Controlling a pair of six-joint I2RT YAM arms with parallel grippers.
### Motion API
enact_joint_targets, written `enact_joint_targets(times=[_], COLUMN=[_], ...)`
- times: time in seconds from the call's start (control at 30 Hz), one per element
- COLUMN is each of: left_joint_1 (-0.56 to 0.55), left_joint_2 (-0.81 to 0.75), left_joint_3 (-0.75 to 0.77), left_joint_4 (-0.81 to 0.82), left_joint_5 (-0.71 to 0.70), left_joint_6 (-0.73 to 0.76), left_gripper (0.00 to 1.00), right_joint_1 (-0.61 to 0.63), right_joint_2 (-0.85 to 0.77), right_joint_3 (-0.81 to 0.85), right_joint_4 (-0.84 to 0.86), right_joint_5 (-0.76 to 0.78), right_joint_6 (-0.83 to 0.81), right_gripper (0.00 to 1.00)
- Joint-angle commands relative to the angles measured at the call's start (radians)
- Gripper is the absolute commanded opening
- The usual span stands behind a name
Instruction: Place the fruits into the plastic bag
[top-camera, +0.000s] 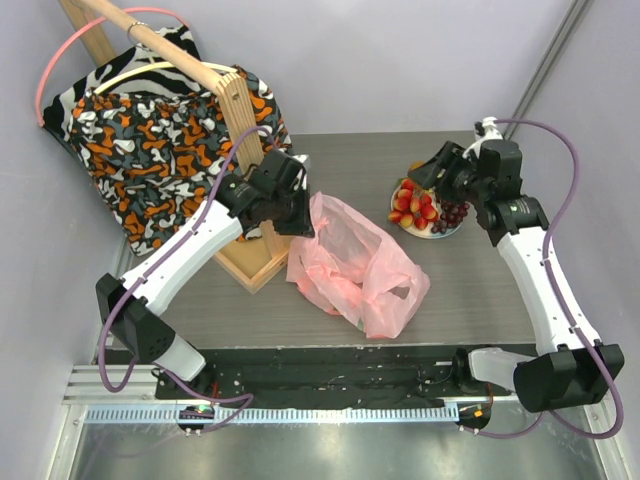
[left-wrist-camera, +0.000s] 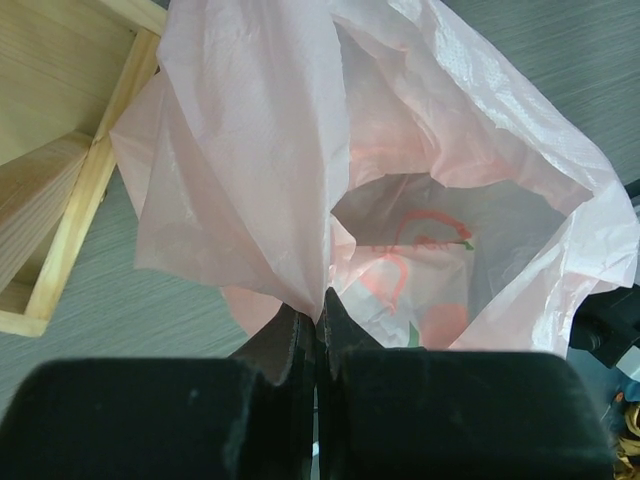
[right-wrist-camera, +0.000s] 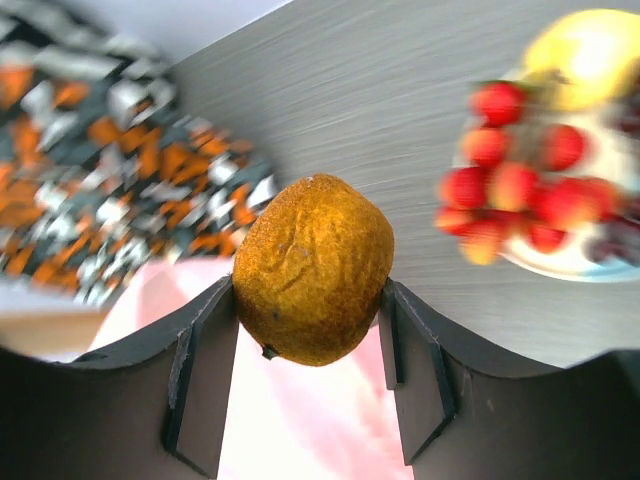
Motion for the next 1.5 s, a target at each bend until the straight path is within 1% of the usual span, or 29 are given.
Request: enact_joint_targets(times=[0.0, 0.03, 0.07, 0.13, 0.17, 0.23, 0.4, 0.5, 0.53, 0.63, 0.67, 0.73, 0.77, 0.87, 0.97, 1.0, 1.07, 1.1, 1.23, 1.3, 1.47], left_joint_1=[0.02, 0.02, 0.021, 0.023, 0.026, 0.029, 0.032, 0.033, 0.033, 0.035, 0.037, 0.037, 0.037, 0.038, 0.04, 0.04, 0.04, 0.04, 0.04, 0.041, 0.041], left_joint_2=[-0.02, -0.02, -0.018, -0.017, -0.017, -0.014, -0.005, -0.008, -0.008, -0.006, -0.006, -0.006, -0.008, -0.014, -0.018, -0.018, -0.02, -0.02, -0.022, -0.025, -0.023], left_joint_3=[-0.016, -0.019, -0.024, -0.025, -0.028, -0.033, -0.031, -0.03, -0.028, -0.025, -0.025, -0.024, -0.025, -0.027, -0.028, -0.027, -0.025, -0.024, -0.022, -0.024, -0.024], left_joint_4=[0.06, 0.069, 0.08, 0.089, 0.097, 0.102, 0.103, 0.103, 0.102, 0.099, 0.1, 0.1, 0.097, 0.093, 0.093, 0.089, 0.089, 0.089, 0.089, 0.091, 0.093], left_joint_5=[0.034, 0.035, 0.038, 0.04, 0.04, 0.04, 0.044, 0.037, 0.037, 0.038, 0.038, 0.037, 0.035, 0.029, 0.029, 0.031, 0.032, 0.034, 0.031, 0.028, 0.029], left_joint_6=[-0.029, -0.043, -0.052, -0.069, -0.075, -0.085, -0.092, -0.094, -0.095, -0.099, -0.1, -0.105, -0.105, -0.109, -0.111, -0.111, -0.111, -0.111, -0.111, -0.111, -0.111], left_gripper=[0.0, 0.0, 0.0, 0.0, 0.0, 0.0, 0.0, 0.0, 0.0, 0.0, 0.0, 0.0, 0.0, 0.0, 0.0, 0.0, 0.0, 0.0, 0.0, 0.0, 0.0], right_joint_1=[0.1, 0.126, 0.181, 0.226, 0.268, 0.307, 0.4, 0.454, 0.471, 0.52, 0.523, 0.523, 0.525, 0.523, 0.526, 0.525, 0.525, 0.526, 0.528, 0.528, 0.533], right_joint_2=[0.018, 0.022, 0.024, 0.022, 0.022, 0.024, 0.056, 0.1, 0.122, 0.18, 0.188, 0.202, 0.205, 0.222, 0.251, 0.258, 0.277, 0.283, 0.3, 0.306, 0.308], right_joint_3=[0.096, 0.108, 0.116, 0.128, 0.13, 0.13, 0.105, 0.113, 0.122, 0.157, 0.156, 0.147, 0.136, 0.128, 0.13, 0.13, 0.13, 0.13, 0.11, 0.082, 0.023], right_joint_4=[0.03, 0.022, 0.016, 0.019, 0.024, 0.019, -0.018, -0.08, -0.128, -0.22, -0.231, -0.24, -0.242, -0.248, -0.274, -0.288, -0.3, -0.312, -0.337, -0.346, -0.341], right_joint_5=[-0.162, -0.164, -0.168, -0.208, -0.219, -0.248, -0.254, -0.242, -0.239, -0.166, -0.121, -0.093, -0.051, 0.002, 0.092, 0.142, 0.193, 0.268, 0.379, 0.411, 0.413], right_joint_6=[-0.08, -0.096, -0.114, -0.119, -0.117, -0.12, -0.146, -0.201, -0.217, -0.26, -0.26, -0.258, -0.257, -0.251, -0.242, -0.242, -0.245, -0.245, -0.243, -0.243, -0.258], right_gripper=[0.3, 0.3, 0.3, 0.3, 0.3, 0.3, 0.31, 0.3, 0.3, 0.3, 0.3, 0.29, 0.29, 0.29, 0.29, 0.29, 0.29, 0.29, 0.28, 0.28, 0.28])
